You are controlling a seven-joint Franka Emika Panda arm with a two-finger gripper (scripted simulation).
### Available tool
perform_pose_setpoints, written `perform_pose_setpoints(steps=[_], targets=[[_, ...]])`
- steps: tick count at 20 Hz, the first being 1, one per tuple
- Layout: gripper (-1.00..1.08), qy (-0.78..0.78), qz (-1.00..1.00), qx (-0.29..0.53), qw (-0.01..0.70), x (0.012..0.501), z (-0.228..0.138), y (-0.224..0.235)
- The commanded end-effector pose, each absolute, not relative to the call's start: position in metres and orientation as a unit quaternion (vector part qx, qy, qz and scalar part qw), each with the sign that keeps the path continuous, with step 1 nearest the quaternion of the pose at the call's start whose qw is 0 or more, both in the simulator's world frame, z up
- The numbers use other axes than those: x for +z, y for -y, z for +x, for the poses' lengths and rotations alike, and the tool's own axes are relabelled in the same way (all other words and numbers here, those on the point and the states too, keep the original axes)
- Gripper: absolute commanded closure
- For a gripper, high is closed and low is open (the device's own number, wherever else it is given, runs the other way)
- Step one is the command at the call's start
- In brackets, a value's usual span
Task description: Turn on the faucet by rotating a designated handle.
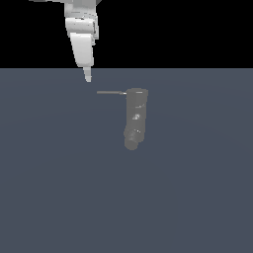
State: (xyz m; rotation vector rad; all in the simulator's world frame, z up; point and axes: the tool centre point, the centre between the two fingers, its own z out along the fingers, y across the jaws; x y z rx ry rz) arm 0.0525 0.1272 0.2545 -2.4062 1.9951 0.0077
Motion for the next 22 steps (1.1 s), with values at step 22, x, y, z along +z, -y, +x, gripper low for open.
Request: perform_pose_setpoints(steps=[22], targets=[[1.08, -0.759, -0.651, 0.000, 0.000, 0.201, 0.136, -0.081]])
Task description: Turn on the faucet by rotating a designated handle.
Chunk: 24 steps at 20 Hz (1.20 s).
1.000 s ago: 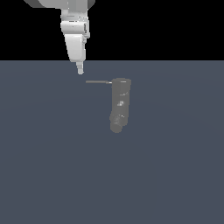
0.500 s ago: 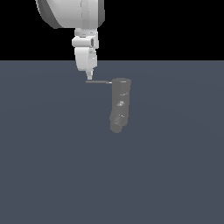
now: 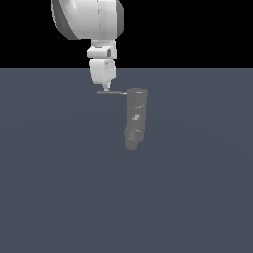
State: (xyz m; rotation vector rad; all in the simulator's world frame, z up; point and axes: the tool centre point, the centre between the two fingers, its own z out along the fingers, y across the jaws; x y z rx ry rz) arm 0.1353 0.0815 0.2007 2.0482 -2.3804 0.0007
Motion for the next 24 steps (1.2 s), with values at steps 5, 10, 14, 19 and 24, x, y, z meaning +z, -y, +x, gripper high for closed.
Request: perform_pose_setpoints(steps=[5, 10, 14, 19, 24], targets=[[1.08, 0.758, 0.652, 0.000, 0.000, 0.202, 0.135, -0.082], [1.08, 0.758, 0.652, 0.000, 0.000, 0.201, 0.131, -0.082], [1.08, 0.758, 0.652, 0.000, 0.000, 0.201, 0.121, -0.083], [1.08, 0.758, 0.652, 0.000, 0.000, 0.201, 0.109, -0.085], [1.08, 0.758, 0.652, 0.000, 0.000, 0.201, 0.096, -0.086]])
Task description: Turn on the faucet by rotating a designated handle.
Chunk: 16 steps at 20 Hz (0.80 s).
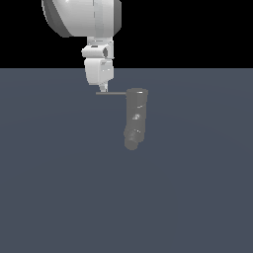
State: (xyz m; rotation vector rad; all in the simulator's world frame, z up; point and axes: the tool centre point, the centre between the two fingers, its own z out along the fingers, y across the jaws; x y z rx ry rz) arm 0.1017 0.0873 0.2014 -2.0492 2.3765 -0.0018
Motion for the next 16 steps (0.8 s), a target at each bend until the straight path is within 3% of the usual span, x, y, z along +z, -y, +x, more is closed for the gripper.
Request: perform_pose_setpoints(steps=[1, 16], targets=[[1.08, -0.758, -0.652, 0.000, 0.000, 0.201, 0.094, -0.087], [1.08, -0.758, -0.652, 0.000, 0.000, 0.201, 0.052, -0.091]])
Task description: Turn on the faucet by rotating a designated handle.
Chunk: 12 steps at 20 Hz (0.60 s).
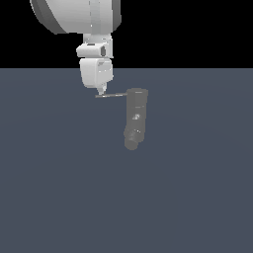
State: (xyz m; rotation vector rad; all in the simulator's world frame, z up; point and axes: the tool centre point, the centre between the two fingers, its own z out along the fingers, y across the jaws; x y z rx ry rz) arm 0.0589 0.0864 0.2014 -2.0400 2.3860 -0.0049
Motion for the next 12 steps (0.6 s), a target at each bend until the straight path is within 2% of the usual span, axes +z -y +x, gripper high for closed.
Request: perform_pose_setpoints(steps=[1, 12], targets=[[1.08, -0.758, -0.652, 0.000, 0.000, 0.201, 0.049, -0.092], [1.08, -0.760, -0.650, -0.001, 0.001, 0.201, 0.029, -0.083]])
